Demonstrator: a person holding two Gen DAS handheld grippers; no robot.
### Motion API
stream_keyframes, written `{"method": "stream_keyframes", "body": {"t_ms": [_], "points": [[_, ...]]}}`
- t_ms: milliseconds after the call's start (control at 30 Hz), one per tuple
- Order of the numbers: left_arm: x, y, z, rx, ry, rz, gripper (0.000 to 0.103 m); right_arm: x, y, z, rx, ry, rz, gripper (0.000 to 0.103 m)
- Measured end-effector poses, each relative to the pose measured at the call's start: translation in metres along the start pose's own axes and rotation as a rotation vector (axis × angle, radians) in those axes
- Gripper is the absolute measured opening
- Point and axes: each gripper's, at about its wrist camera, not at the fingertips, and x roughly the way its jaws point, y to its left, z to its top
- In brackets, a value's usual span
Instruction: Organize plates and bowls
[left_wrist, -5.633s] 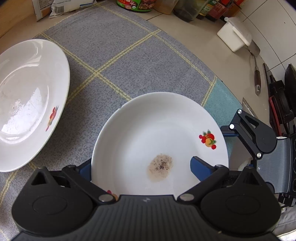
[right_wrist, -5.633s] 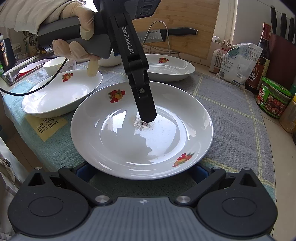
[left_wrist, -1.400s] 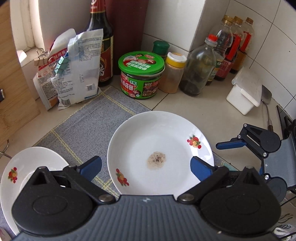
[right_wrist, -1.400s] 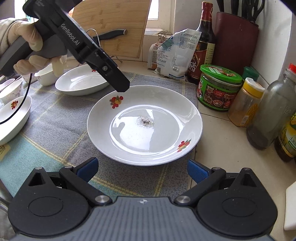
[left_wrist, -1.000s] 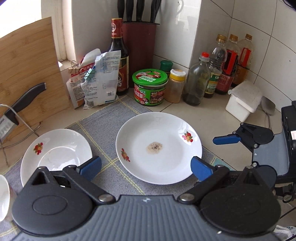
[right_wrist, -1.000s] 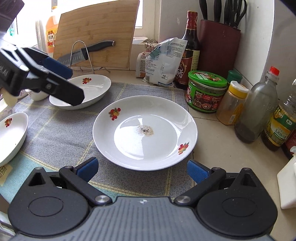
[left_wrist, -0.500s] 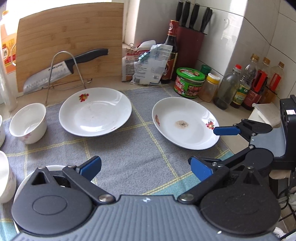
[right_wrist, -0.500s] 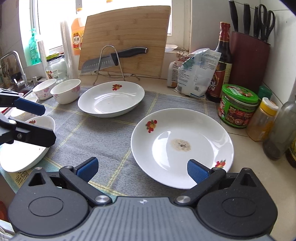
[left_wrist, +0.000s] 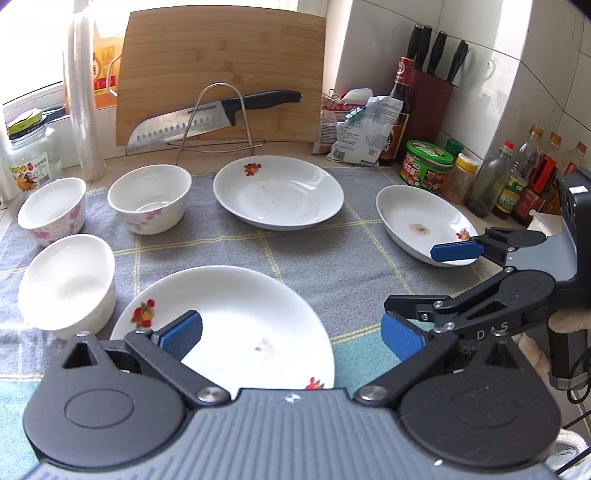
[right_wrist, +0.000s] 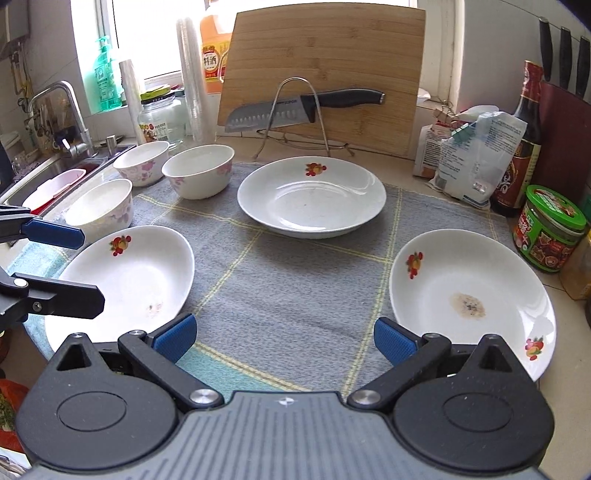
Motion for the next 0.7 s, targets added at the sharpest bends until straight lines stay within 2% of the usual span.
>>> {"method": "stream_keyframes", "body": {"t_ms": [300,467,700], "points": [[-0.02,0.053,-0.029,0.028,0.026,0.008,0.102,0.016,0.053,0.012,-0.023,0.044,-0.017,0.103],[-0.025,0.073,-0.049,0.079,0.06,0.003,0.102,0.026,0.072,0.021,-0.02,0.058,-0.031,0.103],[-0.011,0.086,-0.068,0.1,0.088,-0.057,0.102,0.031,0.087,0.029,-0.011,0.08,-0.031,0.103]]}}
